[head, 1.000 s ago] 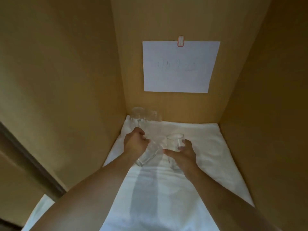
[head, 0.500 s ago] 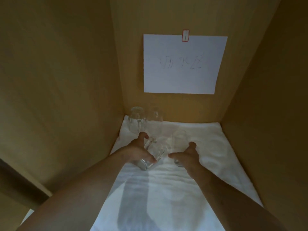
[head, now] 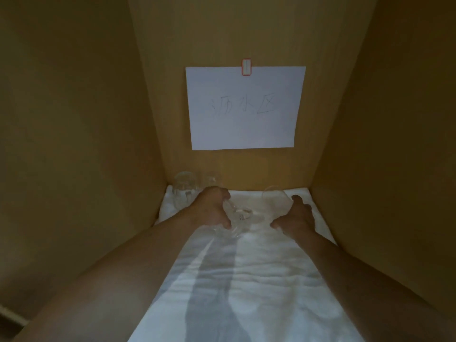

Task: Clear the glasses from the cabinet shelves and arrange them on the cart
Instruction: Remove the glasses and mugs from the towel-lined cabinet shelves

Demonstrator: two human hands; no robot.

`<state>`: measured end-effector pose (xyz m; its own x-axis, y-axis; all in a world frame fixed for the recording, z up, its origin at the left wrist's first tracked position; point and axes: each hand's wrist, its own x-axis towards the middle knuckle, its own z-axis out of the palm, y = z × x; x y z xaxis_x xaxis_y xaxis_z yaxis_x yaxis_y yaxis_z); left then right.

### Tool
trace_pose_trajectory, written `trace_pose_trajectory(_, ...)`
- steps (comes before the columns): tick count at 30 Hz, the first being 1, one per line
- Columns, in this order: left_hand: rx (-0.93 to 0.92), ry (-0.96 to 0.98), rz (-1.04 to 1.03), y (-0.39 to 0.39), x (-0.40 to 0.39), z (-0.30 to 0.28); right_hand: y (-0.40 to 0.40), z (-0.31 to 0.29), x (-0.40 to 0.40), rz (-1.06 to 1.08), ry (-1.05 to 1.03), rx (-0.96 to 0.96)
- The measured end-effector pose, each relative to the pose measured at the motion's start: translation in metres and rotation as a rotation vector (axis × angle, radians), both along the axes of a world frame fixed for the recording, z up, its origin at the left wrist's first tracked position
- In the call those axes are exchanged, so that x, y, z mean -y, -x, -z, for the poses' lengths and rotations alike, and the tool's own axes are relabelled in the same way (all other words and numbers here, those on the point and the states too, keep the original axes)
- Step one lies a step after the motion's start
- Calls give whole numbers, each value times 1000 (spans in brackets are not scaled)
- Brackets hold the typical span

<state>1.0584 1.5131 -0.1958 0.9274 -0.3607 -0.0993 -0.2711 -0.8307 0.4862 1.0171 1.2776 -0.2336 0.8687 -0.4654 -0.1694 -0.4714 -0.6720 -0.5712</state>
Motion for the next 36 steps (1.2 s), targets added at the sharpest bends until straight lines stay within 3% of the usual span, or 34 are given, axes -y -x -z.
trace_pose_trajectory(9,199,-248,267,-15,59,-6,-8,-17,27,-102,86,-3)
trace_pose_trajectory(19,277,-220,267,-36,73,-2,-41,-26,27,-250,207,40)
trace_pose_trajectory(25,267,-277,251,-50,71,1,-73,-38,28,-391,163,43)
trace_pose_trajectory(36,248,-352,217,-75,75,0,-99,-32,28,-464,83,124)
